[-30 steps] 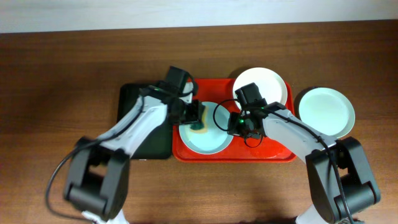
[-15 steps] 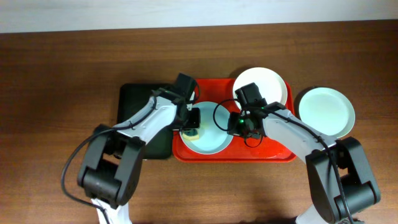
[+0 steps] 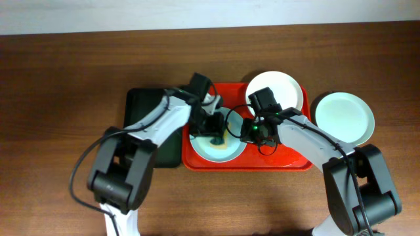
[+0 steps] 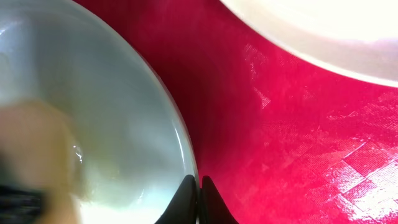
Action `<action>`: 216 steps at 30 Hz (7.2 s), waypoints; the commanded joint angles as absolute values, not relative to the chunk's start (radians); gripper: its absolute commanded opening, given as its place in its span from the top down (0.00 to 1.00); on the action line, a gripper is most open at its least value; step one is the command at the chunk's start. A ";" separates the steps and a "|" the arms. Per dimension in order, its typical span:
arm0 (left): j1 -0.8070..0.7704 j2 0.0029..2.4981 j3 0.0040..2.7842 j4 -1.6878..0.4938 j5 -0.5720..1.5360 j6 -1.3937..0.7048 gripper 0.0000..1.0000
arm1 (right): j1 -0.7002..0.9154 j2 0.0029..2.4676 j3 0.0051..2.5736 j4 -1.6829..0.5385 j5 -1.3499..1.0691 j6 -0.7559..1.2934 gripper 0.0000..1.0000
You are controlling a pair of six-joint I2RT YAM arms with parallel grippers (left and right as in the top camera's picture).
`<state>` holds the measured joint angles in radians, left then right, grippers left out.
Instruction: Clean dirty plates on tray and stack at the side
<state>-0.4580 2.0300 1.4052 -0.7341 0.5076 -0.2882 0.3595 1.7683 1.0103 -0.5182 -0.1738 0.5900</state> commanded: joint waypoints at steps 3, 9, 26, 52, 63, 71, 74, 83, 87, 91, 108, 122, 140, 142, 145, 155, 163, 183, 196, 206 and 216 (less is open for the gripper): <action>-0.403 1.875 1.442 -0.776 0.308 -0.263 1.00 | 0.359 1.774 1.001 -0.519 -0.165 0.583 0.96; -0.428 1.915 1.410 -0.773 0.264 -0.263 1.00 | 0.359 1.774 1.001 -0.516 -0.165 0.583 0.96; -0.456 2.122 1.389 -0.700 0.752 -0.255 1.00 | 0.359 1.774 1.001 -0.519 -0.165 0.583 0.96; -0.151 1.789 1.412 -1.070 0.014 -0.169 1.00 | 0.359 1.774 1.001 -0.535 -0.165 0.573 0.96; -0.151 1.874 1.255 -0.867 0.015 -0.170 1.00 | 0.359 1.774 1.001 -0.534 -0.164 0.572 0.96; -0.128 1.836 1.414 -0.995 0.048 -0.170 0.61 | 0.359 1.774 1.001 -0.534 -0.150 0.573 0.77; -0.088 1.771 1.552 -1.055 0.046 -0.191 0.41 | 0.359 1.774 1.001 -0.535 -0.146 0.573 0.73; 0.098 1.613 1.673 -1.083 0.045 -0.370 0.01 | 0.360 1.774 0.994 -0.532 -0.145 0.573 0.79; 0.114 1.612 1.673 -1.096 0.045 -0.370 0.01 | 0.360 1.774 0.974 -0.499 -0.146 0.574 0.81; 0.114 1.612 1.673 -1.096 0.045 -0.370 0.01 | 0.360 1.774 0.973 -0.497 -0.155 0.577 0.96; 0.114 1.612 1.673 -1.096 0.044 -0.370 0.01 | 0.341 1.760 1.463 -0.961 -0.141 0.554 0.96; 0.114 1.612 1.673 -1.096 0.045 -0.370 0.01 | 0.748 1.766 1.549 -0.717 0.569 0.532 0.96; 0.114 1.612 1.672 -1.096 0.044 -0.370 0.01 | 0.990 1.766 1.549 0.142 1.029 -0.533 0.96; 0.114 1.612 1.673 -1.096 0.045 -0.370 0.01 | 0.990 1.766 1.549 0.235 1.029 -0.601 0.96; 0.114 1.612 1.673 -1.096 0.045 -0.370 0.01 | 0.990 1.766 1.549 0.305 1.025 -0.630 0.96; 0.114 1.612 1.673 -1.096 0.045 -0.370 0.01 | 0.990 1.766 1.549 0.387 1.021 -0.659 0.96; 0.114 1.612 1.673 -1.096 0.045 -0.370 0.01 | 0.990 1.766 1.549 0.410 1.021 -0.658 0.96; 0.114 1.612 1.673 -1.096 0.045 -0.370 0.01 | 0.812 1.827 1.548 -0.507 0.475 0.522 0.96; 0.114 1.612 1.673 -1.096 0.045 -0.370 0.01 | 0.347 1.679 1.554 -0.652 0.051 0.522 0.96; 0.114 1.612 1.673 -1.096 0.045 -0.370 0.01 | -0.153 1.682 1.554 -0.954 0.018 0.505 0.96; 0.114 1.612 1.673 -1.096 0.045 -0.370 0.01 | -0.517 1.682 1.554 -1.063 0.019 0.503 0.96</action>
<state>0.1120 1.6062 1.6699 -1.0966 0.0444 -0.3607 -0.4591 1.6882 1.5471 -1.0504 0.0315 0.5114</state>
